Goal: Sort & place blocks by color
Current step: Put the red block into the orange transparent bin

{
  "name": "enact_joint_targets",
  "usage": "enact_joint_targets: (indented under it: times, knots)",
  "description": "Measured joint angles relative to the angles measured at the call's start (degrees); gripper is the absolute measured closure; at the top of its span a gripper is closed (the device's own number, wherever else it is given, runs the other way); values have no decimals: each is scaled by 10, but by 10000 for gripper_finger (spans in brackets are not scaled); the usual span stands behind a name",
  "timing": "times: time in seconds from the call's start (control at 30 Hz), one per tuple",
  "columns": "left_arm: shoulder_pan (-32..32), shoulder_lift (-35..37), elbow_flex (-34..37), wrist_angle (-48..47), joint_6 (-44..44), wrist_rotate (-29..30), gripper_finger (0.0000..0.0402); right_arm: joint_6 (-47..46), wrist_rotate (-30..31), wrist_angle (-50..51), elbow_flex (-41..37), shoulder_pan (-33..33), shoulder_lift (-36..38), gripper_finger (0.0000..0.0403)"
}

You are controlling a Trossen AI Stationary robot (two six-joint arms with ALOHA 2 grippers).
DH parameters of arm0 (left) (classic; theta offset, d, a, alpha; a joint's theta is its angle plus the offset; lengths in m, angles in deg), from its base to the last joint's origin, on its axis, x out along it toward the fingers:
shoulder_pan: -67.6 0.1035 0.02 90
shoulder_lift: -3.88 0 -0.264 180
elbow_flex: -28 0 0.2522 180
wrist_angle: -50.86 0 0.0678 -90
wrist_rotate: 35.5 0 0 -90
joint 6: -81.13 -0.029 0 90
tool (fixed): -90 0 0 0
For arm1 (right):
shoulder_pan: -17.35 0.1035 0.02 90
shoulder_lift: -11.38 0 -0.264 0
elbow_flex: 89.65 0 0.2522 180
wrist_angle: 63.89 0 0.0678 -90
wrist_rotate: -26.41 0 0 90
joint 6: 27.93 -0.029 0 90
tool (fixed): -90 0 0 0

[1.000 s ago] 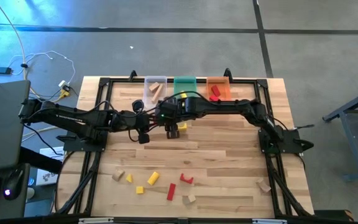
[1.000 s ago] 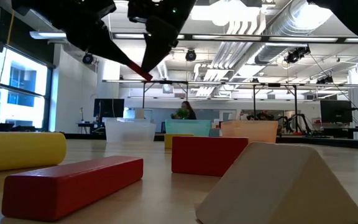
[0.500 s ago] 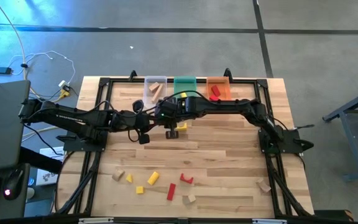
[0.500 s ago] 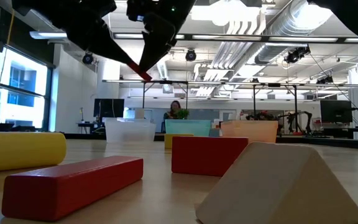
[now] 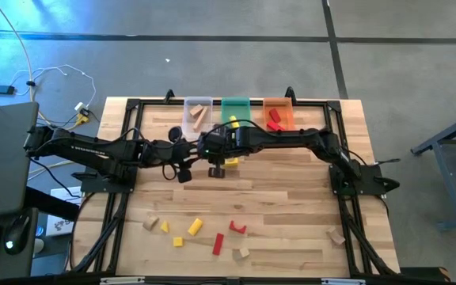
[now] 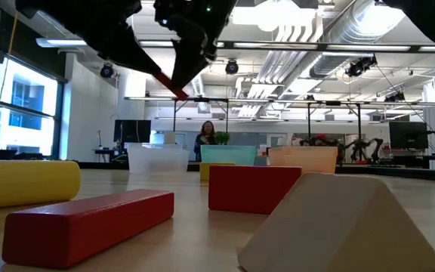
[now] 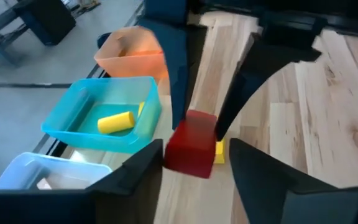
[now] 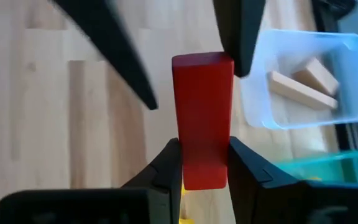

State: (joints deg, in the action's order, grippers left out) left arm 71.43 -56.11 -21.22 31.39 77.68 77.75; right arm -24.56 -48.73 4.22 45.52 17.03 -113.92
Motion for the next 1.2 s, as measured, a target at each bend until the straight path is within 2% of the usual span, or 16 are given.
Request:
enact_joint_targets:
  times: [0.23, 0.53, 0.7, 0.87, 1.0, 1.2]
  knots:
    - [0, 0, 0, -27, 69, 1, 176, -52, 65, 55, 0, 5, 0, 333]
    - [-1, 0, 0, -101, 119, -1, 174, -123, 193, 209, 0, 1, 0, 333]
    - [-1, 0, 0, -114, 147, 6, 174, -149, 202, 233, 0, -5, 0, 334]
    - [-1, 0, 0, -142, 185, 55, 175, -139, 198, 229, 0, -6, 0, 334]
    - [-1, 0, 0, -185, 214, 96, 175, -140, 220, 247, 0, -8, 0, 334]
    - [-2, 0, 0, -200, 218, 100, 175, -189, 265, 318, 0, -25, 0, 334]
